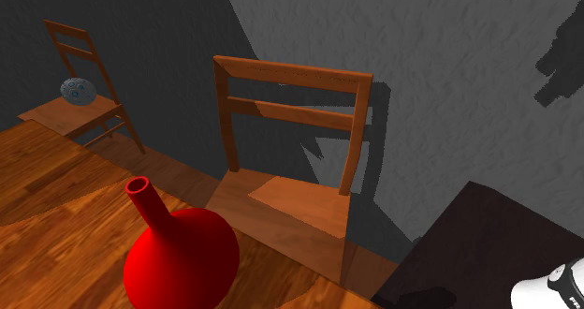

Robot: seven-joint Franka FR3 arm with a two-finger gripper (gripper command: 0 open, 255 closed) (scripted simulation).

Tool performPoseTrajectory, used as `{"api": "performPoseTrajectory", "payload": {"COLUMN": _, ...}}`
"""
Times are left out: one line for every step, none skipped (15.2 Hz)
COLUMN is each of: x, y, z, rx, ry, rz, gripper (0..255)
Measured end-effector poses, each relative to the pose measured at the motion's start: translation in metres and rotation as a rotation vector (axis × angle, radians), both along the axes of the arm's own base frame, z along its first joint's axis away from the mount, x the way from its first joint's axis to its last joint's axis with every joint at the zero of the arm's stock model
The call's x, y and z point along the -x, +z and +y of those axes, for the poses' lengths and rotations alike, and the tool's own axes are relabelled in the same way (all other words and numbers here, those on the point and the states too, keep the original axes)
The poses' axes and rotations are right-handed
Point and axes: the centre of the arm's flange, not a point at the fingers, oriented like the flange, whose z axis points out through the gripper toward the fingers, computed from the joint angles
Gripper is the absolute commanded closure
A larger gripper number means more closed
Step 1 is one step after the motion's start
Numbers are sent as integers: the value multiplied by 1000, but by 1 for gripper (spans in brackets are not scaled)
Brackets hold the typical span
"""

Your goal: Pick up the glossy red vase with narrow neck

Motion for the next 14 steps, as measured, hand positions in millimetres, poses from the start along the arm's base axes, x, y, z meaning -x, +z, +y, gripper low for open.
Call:
{"api": "performPoseTrajectory", "payload": {"x": 0, "y": 0, "z": 0, "rx": 0, "ry": 0, "rz": 0, "gripper": 0}}
{"api": "performPoseTrajectory", "payload": {"x": -1, "y": -1, "z": 6, "rx": 2, "ry": -1, "rz": 0, "gripper": 0}}
{"api": "performPoseTrajectory", "payload": {"x": -2, "y": -1, "z": 17, "rx": 6, "ry": -2, "rz": 0, "gripper": 0}}
{"api": "performPoseTrajectory", "payload": {"x": -5, "y": -5, "z": 28, "rx": 10, "ry": -3, "rz": 0, "gripper": 0}}
{"api": "performPoseTrajectory", "payload": {"x": -11, "y": -8, "z": 40, "rx": 14, "ry": -5, "rz": 0, "gripper": 0}}
{"api": "performPoseTrajectory", "payload": {"x": -13, "y": -12, "z": 53, "rx": 19, "ry": -6, "rz": 0, "gripper": 0}}
{"api": "performPoseTrajectory", "payload": {"x": -17, "y": -11, "z": 67, "rx": 23, "ry": -8, "rz": 0, "gripper": 0}}
{"api": "performPoseTrajectory", "payload": {"x": -21, "y": -14, "z": 78, "rx": 28, "ry": -10, "rz": 0, "gripper": 0}}
{"api": "performPoseTrajectory", "payload": {"x": -24, "y": -18, "z": 91, "rx": 32, "ry": -12, "rz": 0, "gripper": 0}}
{"api": "performPoseTrajectory", "payload": {"x": -29, "y": -20, "z": 104, "rx": 36, "ry": -14, "rz": 0, "gripper": 0}}
{"api": "performPoseTrajectory", "payload": {"x": -30, "y": -23, "z": 118, "rx": 41, "ry": -15, "rz": 0, "gripper": 0}}
{"api": "performPoseTrajectory", "payload": {"x": -36, "y": -26, "z": 131, "rx": 46, "ry": -17, "rz": -1, "gripper": 0}}
{"api": "performPoseTrajectory", "payload": {"x": -39, "y": -26, "z": 144, "rx": 50, "ry": -19, "rz": -1, "gripper": 0}}
{"api": "performPoseTrajectory", "payload": {"x": -41, "y": -31, "z": 156, "rx": 55, "ry": -21, "rz": 0, "gripper": 0}}
